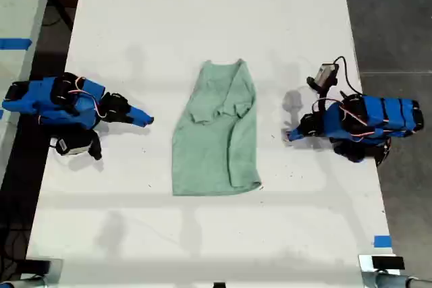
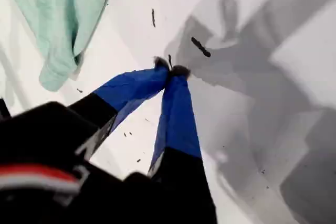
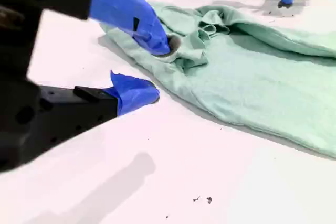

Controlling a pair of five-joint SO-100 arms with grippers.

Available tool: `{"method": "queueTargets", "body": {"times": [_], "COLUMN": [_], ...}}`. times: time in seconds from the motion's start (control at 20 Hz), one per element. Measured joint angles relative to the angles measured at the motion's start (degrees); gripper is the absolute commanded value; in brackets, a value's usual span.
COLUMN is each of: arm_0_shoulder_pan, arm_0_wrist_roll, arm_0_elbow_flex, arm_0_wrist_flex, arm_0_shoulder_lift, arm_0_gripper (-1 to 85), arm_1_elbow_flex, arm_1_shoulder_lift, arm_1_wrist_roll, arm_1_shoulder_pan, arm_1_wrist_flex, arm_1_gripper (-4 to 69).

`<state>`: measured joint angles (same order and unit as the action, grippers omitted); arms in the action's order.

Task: Fold t shirt

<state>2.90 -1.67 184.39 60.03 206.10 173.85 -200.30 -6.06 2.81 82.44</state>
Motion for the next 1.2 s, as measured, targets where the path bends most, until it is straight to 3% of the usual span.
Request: {"method": "queueTargets", "body": {"times": [0.05,0.2,0.7,0.85,0.95,1.0,1.1,1.2], "arm_0_shoulder_pan": [0.0,5.4,4.0,-0.8,-4.7,-5.9,-8.6,-11.2], "arm_0_wrist_roll": [0.3,4.5,5.5,0.5,-4.1,-7.4,-11.6,-15.5], "arm_0_elbow_flex": [0.2,1.0,-4.0,-24.3,-43.9,-53.5,-66.4,-69.8], "arm_0_wrist_flex": [0.0,-8.0,-10.0,-3.0,6.9,10.9,12.0,8.7], "arm_0_shoulder_lift": [0.0,0.0,-3.9,-28.4,-50.5,-61.2,-78.9,-89.6], "arm_0_gripper": [0.0,0.0,-0.1,0.1,13.6,14.6,15.6,17.3], "arm_1_elbow_flex": [0.1,0.3,0.4,0.4,0.4,0.4,0.4,0.4], "arm_1_shoulder_lift": [0.0,0.0,0.0,0.0,0.0,0.0,0.0,0.0], "arm_1_wrist_roll": [0.3,1.0,1.0,0.9,0.9,0.9,0.9,0.9], "arm_1_shoulder_pan": [-0.2,-0.1,1.6,1.6,1.6,1.6,1.6,1.6], "arm_1_wrist_flex": [-0.1,-0.6,-0.6,-0.6,-0.6,-0.6,-0.6,-0.6], "arm_1_gripper": [2.2,1.6,1.6,1.6,1.6,1.6,1.6,1.6]}}
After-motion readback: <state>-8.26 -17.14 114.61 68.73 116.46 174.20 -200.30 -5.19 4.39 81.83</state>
